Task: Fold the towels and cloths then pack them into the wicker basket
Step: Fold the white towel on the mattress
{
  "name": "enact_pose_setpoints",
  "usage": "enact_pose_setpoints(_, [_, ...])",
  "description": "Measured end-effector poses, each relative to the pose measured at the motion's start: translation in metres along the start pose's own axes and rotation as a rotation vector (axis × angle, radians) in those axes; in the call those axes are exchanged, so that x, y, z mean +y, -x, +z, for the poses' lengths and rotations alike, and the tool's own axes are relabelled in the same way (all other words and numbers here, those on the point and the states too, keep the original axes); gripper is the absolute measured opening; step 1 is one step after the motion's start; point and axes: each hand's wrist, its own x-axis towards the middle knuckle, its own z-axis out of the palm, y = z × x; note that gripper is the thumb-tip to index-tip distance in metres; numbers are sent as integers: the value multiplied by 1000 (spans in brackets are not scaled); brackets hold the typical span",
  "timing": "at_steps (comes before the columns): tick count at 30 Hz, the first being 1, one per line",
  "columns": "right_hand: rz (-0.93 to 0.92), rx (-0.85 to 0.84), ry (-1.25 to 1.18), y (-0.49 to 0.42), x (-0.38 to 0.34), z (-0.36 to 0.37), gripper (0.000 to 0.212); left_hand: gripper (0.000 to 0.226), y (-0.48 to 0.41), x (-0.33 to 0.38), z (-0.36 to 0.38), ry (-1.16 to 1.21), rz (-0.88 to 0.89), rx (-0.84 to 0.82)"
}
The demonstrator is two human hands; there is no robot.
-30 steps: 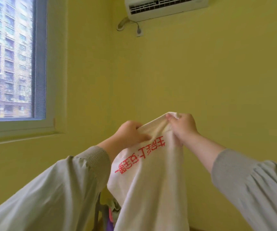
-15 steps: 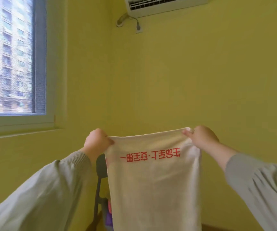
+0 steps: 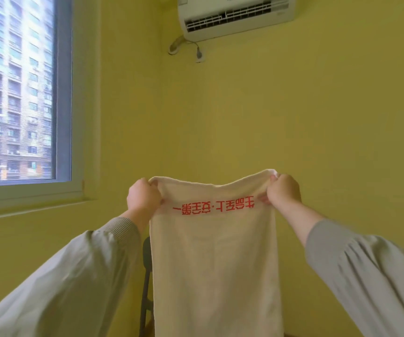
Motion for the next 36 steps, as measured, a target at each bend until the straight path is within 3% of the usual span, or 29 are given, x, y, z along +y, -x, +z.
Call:
enact_pose_setpoints(3, [-133, 118, -12, 2, -30, -26, 30, 28, -9, 24, -23, 63, 87, 100])
enact_pose_setpoints(7, [-262, 142, -60, 5, -66, -61, 31, 23, -8, 61, -56, 142, 171, 193])
enact_pose_setpoints(17, [-240, 274, -146, 1, -73, -117, 33, 20, 11, 110, -58, 211, 285, 158])
enact_pose_setpoints(28, [-101, 417, -62, -35, 31, -97, 34, 26, 11, 89, 69, 198, 243, 19])
enact_pose_setpoints(36, [51, 338, 55, -93, 136, -37, 34, 22, -5, 38, 204, 131, 207, -141])
